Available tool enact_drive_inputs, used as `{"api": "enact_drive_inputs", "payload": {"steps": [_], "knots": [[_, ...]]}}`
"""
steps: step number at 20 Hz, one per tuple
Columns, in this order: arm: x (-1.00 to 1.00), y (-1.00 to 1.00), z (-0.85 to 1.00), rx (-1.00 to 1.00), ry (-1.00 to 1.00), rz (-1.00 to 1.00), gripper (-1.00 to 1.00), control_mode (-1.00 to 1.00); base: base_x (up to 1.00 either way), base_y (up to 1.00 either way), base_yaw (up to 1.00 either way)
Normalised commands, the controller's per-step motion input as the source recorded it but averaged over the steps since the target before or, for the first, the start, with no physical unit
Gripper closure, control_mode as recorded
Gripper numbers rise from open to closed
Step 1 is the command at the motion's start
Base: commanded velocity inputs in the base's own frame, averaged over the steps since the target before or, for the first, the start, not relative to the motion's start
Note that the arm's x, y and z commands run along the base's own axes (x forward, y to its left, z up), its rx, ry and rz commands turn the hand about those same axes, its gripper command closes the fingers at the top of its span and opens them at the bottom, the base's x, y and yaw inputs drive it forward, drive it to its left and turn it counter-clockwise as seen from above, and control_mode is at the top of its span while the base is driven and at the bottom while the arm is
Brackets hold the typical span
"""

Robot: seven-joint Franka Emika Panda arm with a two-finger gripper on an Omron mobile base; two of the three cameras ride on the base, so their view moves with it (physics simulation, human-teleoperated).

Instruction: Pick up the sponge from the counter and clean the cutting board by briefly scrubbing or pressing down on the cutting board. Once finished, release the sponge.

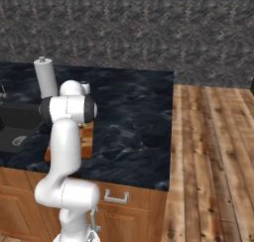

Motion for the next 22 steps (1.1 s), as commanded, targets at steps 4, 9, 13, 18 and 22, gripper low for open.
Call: {"api": "enact_drive_inputs", "payload": {"steps": [4,9,13,18,22], "knots": [[-0.33,0.45,-0.04,0.00,0.00,0.00,1.00,-1.00,0.00,0.00,0.00],[-0.31,0.56,-0.05,0.00,0.00,0.00,1.00,-1.00,0.00,0.00,0.00],[-0.35,0.48,-0.06,0.00,0.00,0.00,1.00,-1.00,0.00,0.00,0.00],[-0.38,0.45,-0.10,0.00,0.00,0.01,1.00,-1.00,0.00,0.00,0.00],[-0.47,0.13,-0.13,0.00,0.00,0.08,1.00,-1.00,0.00,0.00,0.00]]}}
